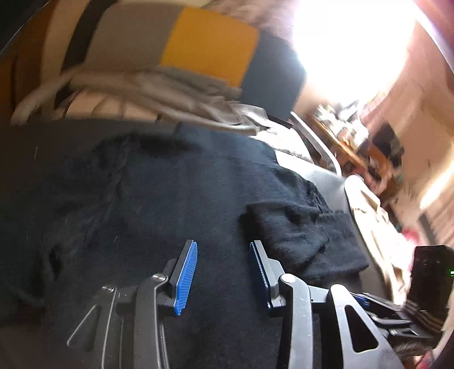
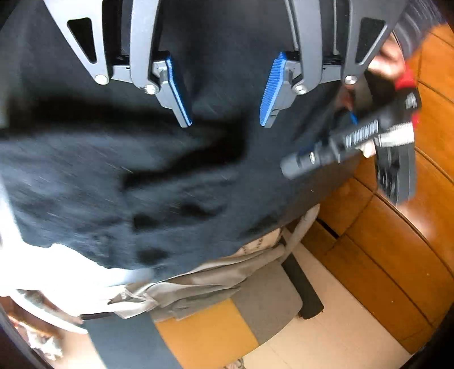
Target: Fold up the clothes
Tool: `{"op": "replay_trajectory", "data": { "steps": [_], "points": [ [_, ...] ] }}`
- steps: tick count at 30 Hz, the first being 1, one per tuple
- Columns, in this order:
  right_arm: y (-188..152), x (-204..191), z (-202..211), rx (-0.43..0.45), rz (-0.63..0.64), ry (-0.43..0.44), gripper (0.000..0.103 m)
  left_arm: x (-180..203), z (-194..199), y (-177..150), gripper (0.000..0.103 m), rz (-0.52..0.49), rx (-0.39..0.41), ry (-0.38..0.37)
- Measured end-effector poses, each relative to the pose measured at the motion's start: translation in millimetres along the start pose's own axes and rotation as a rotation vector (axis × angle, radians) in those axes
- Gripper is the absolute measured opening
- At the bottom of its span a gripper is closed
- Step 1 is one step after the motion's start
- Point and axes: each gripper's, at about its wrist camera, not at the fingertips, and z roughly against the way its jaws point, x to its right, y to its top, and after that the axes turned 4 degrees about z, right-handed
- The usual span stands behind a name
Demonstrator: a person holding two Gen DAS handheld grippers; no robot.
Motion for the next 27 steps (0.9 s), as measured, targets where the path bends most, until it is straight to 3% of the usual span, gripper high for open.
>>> {"op": "replay_trajectory", "data": {
  "steps": [3,7,11,16,18,20,23,27],
  "points": [
    [-21.1,14.1,18.4,0.004,-0.015,-0.057,0.059,48.4,-5.6,-4.2,0.039,-0.253,-0.006,0.0],
    [-36.8,26.6,28.3,0.041,-0.049,-0.027,0.059,102.1,-33.0,-18.7,0.039,-0.559,-0.052,0.07],
    [-48.1,27.9,32.3,0.098,-0.025,-0.01,0.062,124.5,-63.3,-19.4,0.039,-0.668,-0.098,0.131],
    [-51.2,35.9,33.1,0.127,-0.037,0.044,0.067,133.4,-80.8,-21.7,0.039,-0.739,-0.14,0.142],
    [-51.5,38.4,33.4,0.131,-0.043,0.057,0.067,131.1,-82.9,-19.3,0.037,-0.722,-0.142,0.148],
    [-48.2,37.0,30.2,0.133,-0.042,0.056,0.067,123.1,-79.7,-6.4,0.007,-0.618,-0.122,0.133],
    [-47.4,37.4,28.8,0.134,-0.037,0.055,0.068,107.0,-67.1,19.6,0.005,-0.431,-0.069,0.084],
    [-47.1,38.0,29.3,0.131,-0.03,0.051,0.068,62.9,-13.6,71.9,0.005,-0.125,0.121,0.007]
  ]
}}
